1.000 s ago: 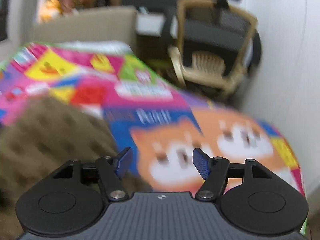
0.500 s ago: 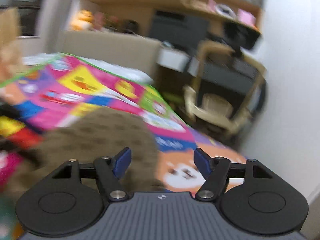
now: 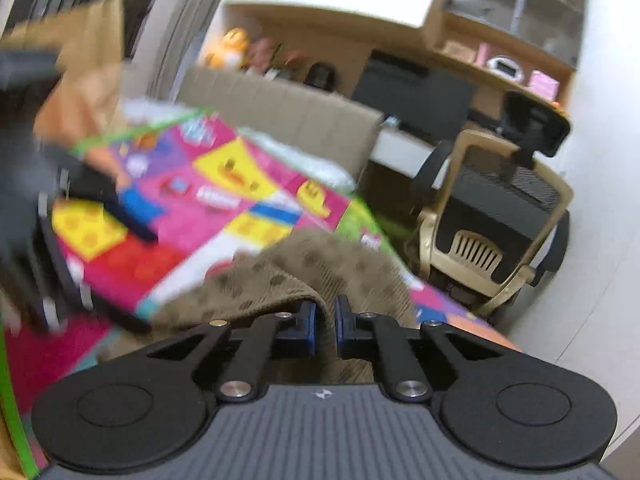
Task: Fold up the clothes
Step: 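Grasp the folded dress bundle with both grippers and lift it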
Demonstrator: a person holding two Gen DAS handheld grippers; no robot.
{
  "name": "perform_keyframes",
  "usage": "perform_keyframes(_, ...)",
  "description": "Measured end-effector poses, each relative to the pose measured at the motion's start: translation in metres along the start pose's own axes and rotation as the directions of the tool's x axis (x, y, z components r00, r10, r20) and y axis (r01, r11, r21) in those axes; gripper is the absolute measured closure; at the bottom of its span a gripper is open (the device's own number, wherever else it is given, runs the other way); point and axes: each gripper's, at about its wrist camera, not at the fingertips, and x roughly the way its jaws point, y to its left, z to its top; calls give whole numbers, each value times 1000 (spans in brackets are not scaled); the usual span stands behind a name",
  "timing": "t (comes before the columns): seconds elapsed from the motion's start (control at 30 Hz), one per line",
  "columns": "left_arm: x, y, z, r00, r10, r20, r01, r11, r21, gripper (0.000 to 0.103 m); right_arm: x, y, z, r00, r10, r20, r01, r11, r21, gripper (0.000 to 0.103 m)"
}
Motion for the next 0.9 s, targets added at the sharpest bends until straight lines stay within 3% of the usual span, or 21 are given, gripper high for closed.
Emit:
perform_keyframes(0.13, 18, -23, 3, 999, 16, 48, -21, 993, 113, 6, -14, -2, 6, 999, 16, 28, -17, 1000, 23, 99)
perform_keyframes(0.2, 26, -30, 4, 997, 55, 57, -64, 982, 176, 24, -20, -1, 6, 999, 22, 32, -23, 999, 22, 99)
perform_keyframes(0.23, 29, -33, 4, 995, 75, 63, -86, 975, 207, 45, -23, -1, 5, 999, 22, 34, -23, 999, 23, 99)
perform_keyframes(0.3, 26, -28, 7, 996, 64, 67, -76, 979, 188, 62, -28, -4, 5, 999, 8, 35, -9, 1000, 30, 100)
perform_keyframes(0.33, 22, -24, 8, 996, 63, 68, -75, 980, 182, 83, -30, -6, 5, 999, 8, 33, -9, 999, 41, 100)
perform_keyframes(0.37, 18, -21, 10, 996, 62, 69, -73, 982, 176, 95, -32, -8, 5, 999, 9, 31, -10, 999, 53, 100)
perform_keyframes(0.43, 6, -17, 12, 996, 46, 71, -57, 984, 166, 100, -37, -12, 3, 1000, 23, 20, -24, 997, 79, 102)
perform_keyframes(0.57, -6, -13, -3, 998, -62, -16, 63, 988, 144, 99, -44, -14, -9, 999, 41, -32, -38, 996, 77, 102)
perform_keyframes(0.67, -4, -16, -30, 980, -146, -137, 165, 975, 146, 95, -36, -12, -42, 983, 100, -154, -83, 990, 117, 102)
perform_keyframes(0.8, -12, -13, -45, 966, -183, -183, 208, 969, 132, 86, -33, -21, -69, 970, 92, -227, -53, 984, 172, 98)
perform_keyframes(0.87, -21, -3, -35, 970, -196, -145, 211, 973, 93, 63, -37, -35, -63, 979, 73, -190, -33, 977, 209, 92)
perform_keyframes(0.9, -27, 5, -26, 974, -199, -103, 207, 976, 64, 58, -38, -43, -56, 984, 74, -159, -36, 972, 231, 80)
